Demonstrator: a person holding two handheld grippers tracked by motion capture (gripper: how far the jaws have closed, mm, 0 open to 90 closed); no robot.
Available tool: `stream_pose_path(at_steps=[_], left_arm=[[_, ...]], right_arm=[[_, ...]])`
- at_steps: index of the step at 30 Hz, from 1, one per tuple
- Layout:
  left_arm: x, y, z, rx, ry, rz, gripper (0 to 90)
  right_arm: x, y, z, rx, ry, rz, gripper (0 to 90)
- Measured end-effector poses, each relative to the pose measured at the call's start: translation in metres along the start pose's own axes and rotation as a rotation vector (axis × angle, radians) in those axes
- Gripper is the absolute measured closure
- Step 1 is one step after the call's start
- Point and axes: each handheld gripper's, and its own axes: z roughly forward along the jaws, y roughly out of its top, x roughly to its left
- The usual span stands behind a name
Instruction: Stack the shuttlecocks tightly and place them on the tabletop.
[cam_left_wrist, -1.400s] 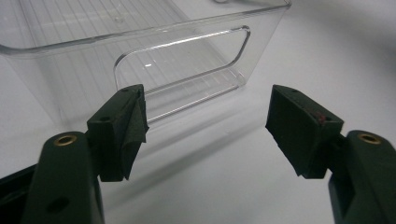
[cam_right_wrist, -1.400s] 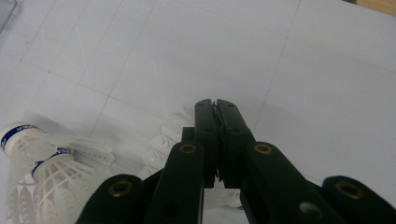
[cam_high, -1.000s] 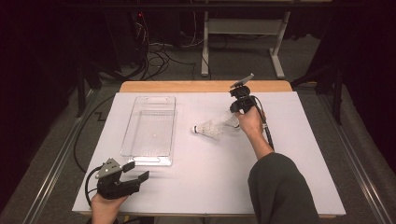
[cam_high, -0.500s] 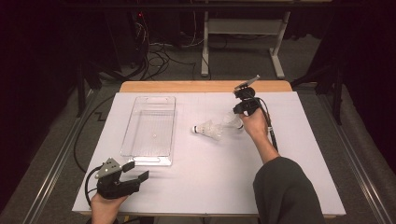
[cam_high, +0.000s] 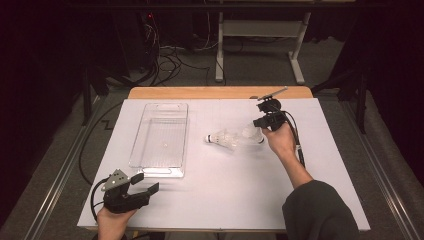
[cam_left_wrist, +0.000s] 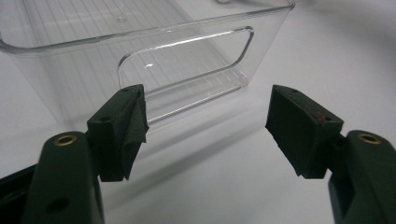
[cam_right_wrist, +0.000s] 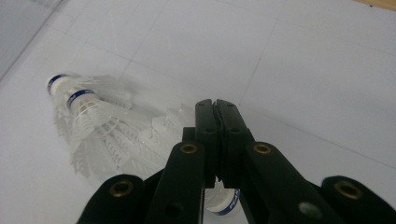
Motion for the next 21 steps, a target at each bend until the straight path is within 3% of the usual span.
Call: stream_pose_path(at_steps=[11, 21], left_arm=[[-0.001, 0.0, 0.002, 0.005, 0.003, 0.001, 30.0], [-0.002, 0.0, 0.002, 0.007, 0.003, 0.001, 30.0]], right_arm=[[0.008, -0.017, -0.013, -0.035, 0.048, -0.031, 89.3], [0.018, -0.036, -0.012, -0.044, 0.1, -0.053, 89.2]])
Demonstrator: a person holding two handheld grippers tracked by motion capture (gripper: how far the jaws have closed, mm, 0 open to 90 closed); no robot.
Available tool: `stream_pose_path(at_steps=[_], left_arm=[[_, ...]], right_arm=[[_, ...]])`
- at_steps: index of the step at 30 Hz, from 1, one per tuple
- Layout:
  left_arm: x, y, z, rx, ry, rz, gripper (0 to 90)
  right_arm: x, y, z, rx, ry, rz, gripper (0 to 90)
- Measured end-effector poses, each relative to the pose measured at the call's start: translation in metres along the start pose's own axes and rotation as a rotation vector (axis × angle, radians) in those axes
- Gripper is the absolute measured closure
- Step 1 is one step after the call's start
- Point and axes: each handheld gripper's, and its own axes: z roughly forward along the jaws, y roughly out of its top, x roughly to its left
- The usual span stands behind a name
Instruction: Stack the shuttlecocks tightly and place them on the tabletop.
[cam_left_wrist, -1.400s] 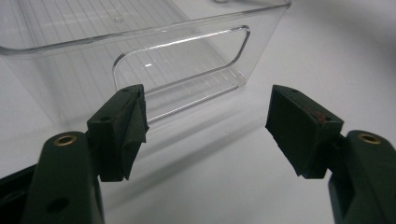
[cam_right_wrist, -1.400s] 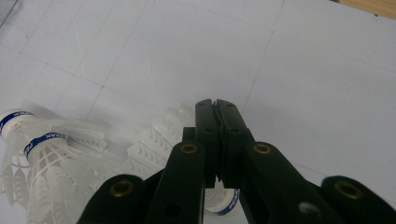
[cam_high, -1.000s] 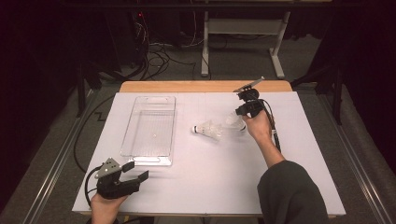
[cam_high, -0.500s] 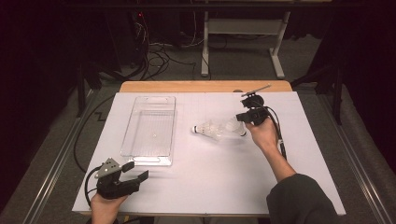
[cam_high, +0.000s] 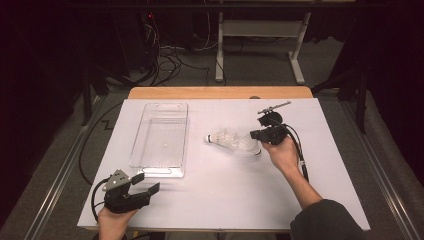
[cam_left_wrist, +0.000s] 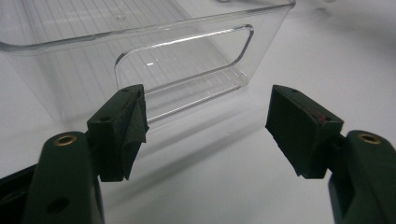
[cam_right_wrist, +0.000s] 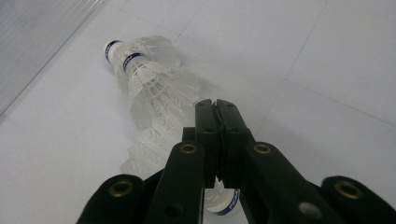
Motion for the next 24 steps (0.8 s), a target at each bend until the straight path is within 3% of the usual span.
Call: stream_pose_path(at_steps=[13, 24], left_arm=[[0.0, 0.0, 0.001, 0.004, 0.003, 0.003, 30.0], [-0.002, 0.0, 0.002, 0.011, -0.002, 0.004, 30.8]], right_arm=[[0.009, -0.012, 0.004, -0.021, 0.05, -0.006, 89.0], [0.005, -0.019, 0.003, -0.03, 0.061, -0.011, 86.3]])
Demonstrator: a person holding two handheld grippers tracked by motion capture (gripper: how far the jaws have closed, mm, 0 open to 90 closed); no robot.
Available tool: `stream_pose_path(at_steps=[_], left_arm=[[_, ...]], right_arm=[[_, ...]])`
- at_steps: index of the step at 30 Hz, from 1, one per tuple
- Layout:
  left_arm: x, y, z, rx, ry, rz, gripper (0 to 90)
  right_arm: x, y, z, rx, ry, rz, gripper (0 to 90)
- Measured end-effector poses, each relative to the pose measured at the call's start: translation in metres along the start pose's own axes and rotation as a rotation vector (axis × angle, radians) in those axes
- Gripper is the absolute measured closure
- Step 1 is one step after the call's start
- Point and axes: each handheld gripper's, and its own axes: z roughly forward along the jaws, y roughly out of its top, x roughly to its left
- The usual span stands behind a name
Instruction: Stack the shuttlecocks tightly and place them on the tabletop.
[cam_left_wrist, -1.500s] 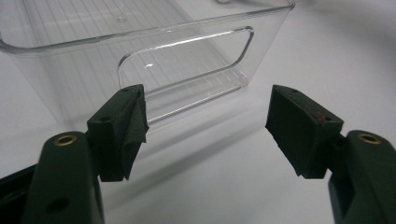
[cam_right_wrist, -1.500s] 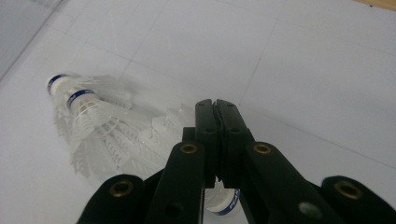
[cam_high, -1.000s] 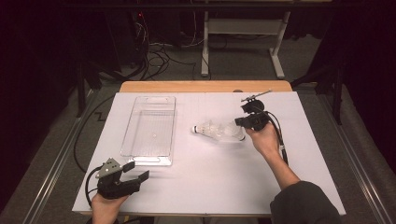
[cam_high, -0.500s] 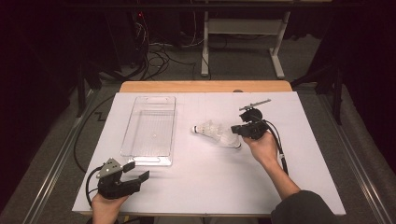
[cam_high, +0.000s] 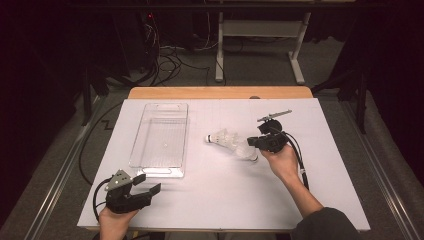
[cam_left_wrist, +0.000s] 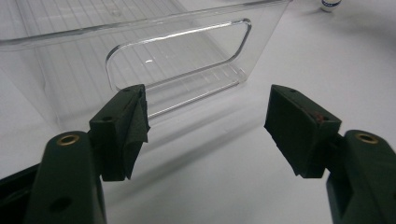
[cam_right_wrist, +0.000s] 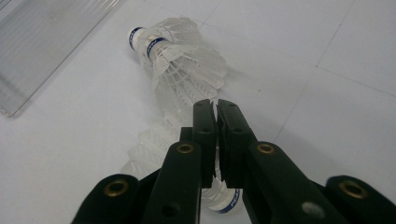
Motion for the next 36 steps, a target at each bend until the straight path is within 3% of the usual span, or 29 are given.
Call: stream_pose_path(at_steps=[15, 25, 36], left_arm=[[0.0, 0.0, 0.0, -0.001, -0.005, 0.002, 30.1], [-0.001, 0.0, 0.001, 0.006, -0.005, 0.003, 30.3], [-0.001, 0.0, 0.002, 0.01, -0.002, 0.004, 30.3]], right_arm=[[-0.017, -0.009, -0.013, 0.007, -0.028, 0.025, 84.2], [-0.035, -0.023, -0.017, 0.024, -0.058, 0.068, 84.9], [-0.05, -0.042, -0.011, 0.06, -0.092, 0.103, 85.8]])
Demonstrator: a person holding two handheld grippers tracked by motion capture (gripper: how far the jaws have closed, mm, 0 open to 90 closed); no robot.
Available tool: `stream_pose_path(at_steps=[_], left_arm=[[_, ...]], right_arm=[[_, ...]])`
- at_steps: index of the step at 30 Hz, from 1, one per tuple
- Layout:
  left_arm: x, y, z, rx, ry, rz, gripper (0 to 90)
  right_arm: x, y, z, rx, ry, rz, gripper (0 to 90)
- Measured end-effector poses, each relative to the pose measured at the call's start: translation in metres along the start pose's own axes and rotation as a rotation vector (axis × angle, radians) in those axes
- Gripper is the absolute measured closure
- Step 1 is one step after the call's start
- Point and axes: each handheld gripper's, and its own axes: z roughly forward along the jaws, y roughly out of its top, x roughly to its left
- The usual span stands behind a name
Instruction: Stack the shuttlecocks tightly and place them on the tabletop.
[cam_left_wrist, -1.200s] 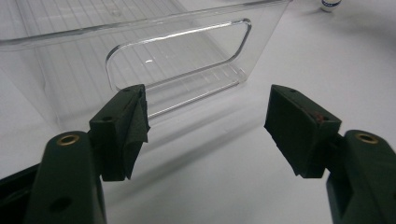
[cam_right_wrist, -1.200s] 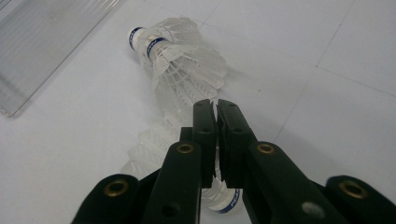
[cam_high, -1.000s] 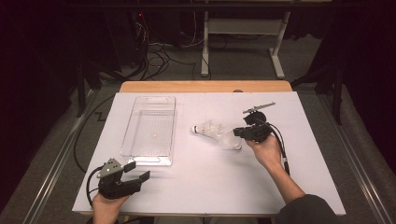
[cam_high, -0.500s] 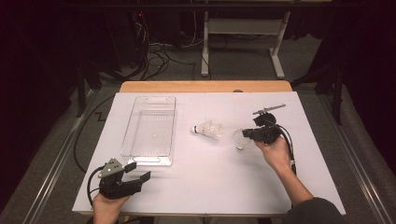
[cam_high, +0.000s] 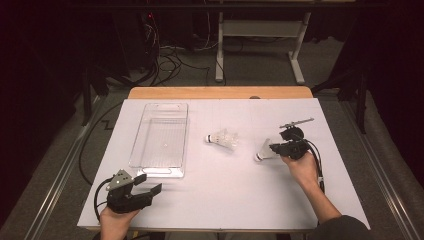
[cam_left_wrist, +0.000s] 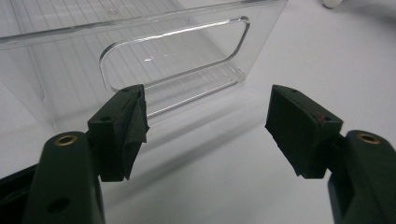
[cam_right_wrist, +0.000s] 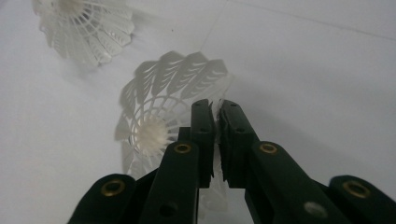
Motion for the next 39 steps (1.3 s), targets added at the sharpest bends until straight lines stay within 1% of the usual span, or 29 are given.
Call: stream_pose_path(at_steps=[5, 8, 15, 19, 24, 34, 39], left_arm=[[0.0, 0.0, 0.0, 0.0, 0.0, 0.002, 30.2], [0.0, 0.0, 0.0, 0.0, 0.0, 0.001, 30.2], [0.0, 0.0, 0.0, -0.001, 0.002, 0.003, 30.1], [0.0, 0.0, 0.0, -0.001, 0.001, 0.003, 30.1], [0.0, 0.0, 0.0, -0.001, 0.002, 0.003, 30.1], [0.0, 0.0, 0.0, -0.001, 0.002, 0.001, 30.0], [0.0, 0.0, 0.0, -0.002, 0.002, 0.001, 30.0]], right_arm=[[0.001, -0.004, 0.007, -0.005, 0.01, 0.006, 85.9], [0.004, -0.003, 0.008, -0.013, 0.012, -0.002, 85.9], [0.01, -0.002, 0.012, -0.021, 0.023, -0.002, 85.8], [0.013, 0.0, 0.015, -0.023, 0.033, -0.002, 85.7], [0.015, 0.001, 0.016, -0.025, 0.035, -0.011, 84.6], [0.014, 0.0, 0.014, -0.024, 0.026, -0.01, 76.9], [0.012, 0.0, 0.013, -0.024, 0.027, -0.004, 70.8]])
